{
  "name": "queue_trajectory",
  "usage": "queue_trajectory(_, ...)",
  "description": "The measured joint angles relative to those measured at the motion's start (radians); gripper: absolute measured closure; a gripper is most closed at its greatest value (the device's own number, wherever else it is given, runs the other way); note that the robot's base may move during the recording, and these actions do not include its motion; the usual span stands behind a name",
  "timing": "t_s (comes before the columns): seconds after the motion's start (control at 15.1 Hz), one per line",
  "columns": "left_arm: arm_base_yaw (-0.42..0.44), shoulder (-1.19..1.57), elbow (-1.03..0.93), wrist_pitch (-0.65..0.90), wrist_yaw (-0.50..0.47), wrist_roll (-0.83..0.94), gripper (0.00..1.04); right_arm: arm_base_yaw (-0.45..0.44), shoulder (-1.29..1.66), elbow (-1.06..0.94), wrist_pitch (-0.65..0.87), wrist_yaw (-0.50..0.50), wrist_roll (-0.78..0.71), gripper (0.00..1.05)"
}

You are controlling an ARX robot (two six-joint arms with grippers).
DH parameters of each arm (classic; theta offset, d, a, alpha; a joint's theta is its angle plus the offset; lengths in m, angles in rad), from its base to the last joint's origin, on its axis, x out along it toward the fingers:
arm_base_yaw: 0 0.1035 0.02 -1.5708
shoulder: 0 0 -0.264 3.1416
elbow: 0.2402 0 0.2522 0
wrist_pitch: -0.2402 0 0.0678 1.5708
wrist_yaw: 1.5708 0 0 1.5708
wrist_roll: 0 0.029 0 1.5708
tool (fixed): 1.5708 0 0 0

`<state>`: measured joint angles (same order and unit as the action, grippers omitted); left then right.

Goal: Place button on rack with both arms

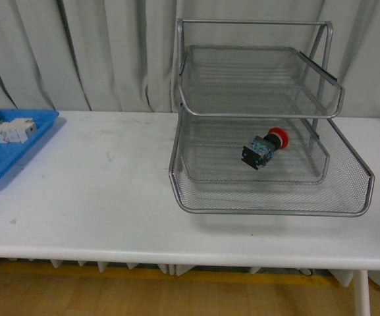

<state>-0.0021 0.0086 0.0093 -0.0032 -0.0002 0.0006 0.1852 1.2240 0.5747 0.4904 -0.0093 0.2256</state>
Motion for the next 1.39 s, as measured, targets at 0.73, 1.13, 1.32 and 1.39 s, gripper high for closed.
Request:
queue_trajectory(0.73,0.0,0.0,0.0,0.0,0.0,0.0,0.07,0.188,0.426,0.303,-0.368,0.016,0.08,0.56)
queue_trajectory(1.13,0.0,0.0,0.0,0.0,0.0,0.0,0.07,0.201,0.505,0.133,-0.337,0.0,0.103,1.03)
queue_trajectory(1.32,0.0,0.0,0.0,0.0,0.0,0.0,0.07,0.193,0.544,0.129,-0.316,-0.005,0.095,1.03)
queue_trajectory(1.39,0.0,0.0,0.0,0.0,0.0,0.0,0.07,0.186,0.558,0.146,-0.318,-0.005,0.088,1.03)
